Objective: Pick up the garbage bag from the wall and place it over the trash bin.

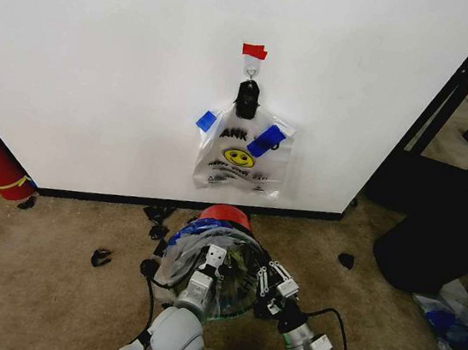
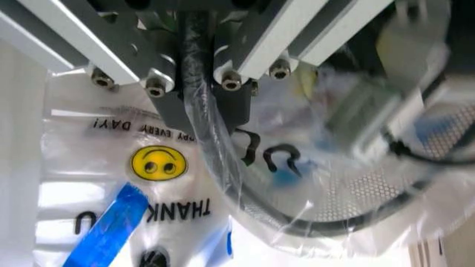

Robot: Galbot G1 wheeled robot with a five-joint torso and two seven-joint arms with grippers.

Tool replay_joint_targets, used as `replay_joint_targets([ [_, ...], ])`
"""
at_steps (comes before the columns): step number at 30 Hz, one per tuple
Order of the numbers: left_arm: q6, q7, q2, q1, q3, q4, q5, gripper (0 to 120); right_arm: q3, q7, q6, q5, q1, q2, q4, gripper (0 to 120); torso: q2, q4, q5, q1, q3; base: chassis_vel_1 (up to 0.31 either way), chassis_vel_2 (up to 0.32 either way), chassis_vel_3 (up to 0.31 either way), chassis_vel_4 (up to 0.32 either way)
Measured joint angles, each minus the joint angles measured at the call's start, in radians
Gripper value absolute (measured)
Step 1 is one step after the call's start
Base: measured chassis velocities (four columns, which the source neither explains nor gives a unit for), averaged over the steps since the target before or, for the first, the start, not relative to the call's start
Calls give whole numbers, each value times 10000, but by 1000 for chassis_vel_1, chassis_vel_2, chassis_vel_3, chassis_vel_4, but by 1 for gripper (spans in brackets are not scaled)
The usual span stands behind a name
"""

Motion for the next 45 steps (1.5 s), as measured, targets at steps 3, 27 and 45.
replay_joint_targets([
  [3,-10,45,-40,-79,26,291,23,0,-89,-135,-115,427,-13,-72,84,0,0,0,0,0,0,0,0,0,0],
  [27,-394,969,927,408,330,-493,316,0,23,91,-144,484,814,380,-794,0,2,0,-2,0,-1,0,0,0,0],
  [45,374,-5,854,476,-25,-1101,1328,0,-302,54,-107,-412,670,746,-766,0,2,-1,-2,0,0,0,0,0,0],
])
